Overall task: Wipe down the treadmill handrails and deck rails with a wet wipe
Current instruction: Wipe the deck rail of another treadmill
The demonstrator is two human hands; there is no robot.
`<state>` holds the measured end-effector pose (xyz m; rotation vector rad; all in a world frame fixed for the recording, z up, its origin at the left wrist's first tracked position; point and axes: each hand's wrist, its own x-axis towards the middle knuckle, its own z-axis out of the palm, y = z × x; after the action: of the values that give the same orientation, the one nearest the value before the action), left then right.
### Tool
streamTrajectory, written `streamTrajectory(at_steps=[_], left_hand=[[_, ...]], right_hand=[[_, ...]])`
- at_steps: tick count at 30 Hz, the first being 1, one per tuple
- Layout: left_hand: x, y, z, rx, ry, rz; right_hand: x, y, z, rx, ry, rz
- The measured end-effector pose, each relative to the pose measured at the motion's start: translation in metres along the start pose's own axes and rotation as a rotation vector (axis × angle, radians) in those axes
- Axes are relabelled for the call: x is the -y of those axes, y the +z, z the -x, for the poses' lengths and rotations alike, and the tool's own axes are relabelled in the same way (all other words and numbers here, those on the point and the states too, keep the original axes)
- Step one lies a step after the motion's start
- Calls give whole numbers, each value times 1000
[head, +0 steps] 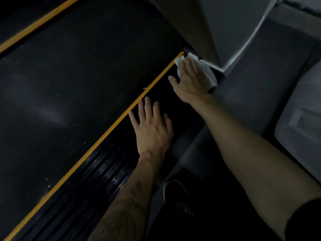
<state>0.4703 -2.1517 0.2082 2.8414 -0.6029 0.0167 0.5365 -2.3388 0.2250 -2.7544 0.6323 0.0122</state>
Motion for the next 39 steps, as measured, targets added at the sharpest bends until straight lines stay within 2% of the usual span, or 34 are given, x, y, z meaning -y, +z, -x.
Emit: streamTrajectory(at_steps=[5,11,19,25,32,39], left_hand=[[0,2,0,1,1,-3],[0,2,-1,-11,3,-18],[-1,2,-1,-4,0,-11],[-2,1,-1,-5,-5,3],[-2,2,-1,-6,-4,12],[-2,0,-2,1,-6,14]], right_hand=[[0,15,16,-55,-66,13],[1,1,-26,-3,-63,37],[10,18,14,-11,-118,12],[13,-4,-36,39,-62,-7],[2,9,-3,-28,-54,39],[0,-9,-29,33,-123,54]])
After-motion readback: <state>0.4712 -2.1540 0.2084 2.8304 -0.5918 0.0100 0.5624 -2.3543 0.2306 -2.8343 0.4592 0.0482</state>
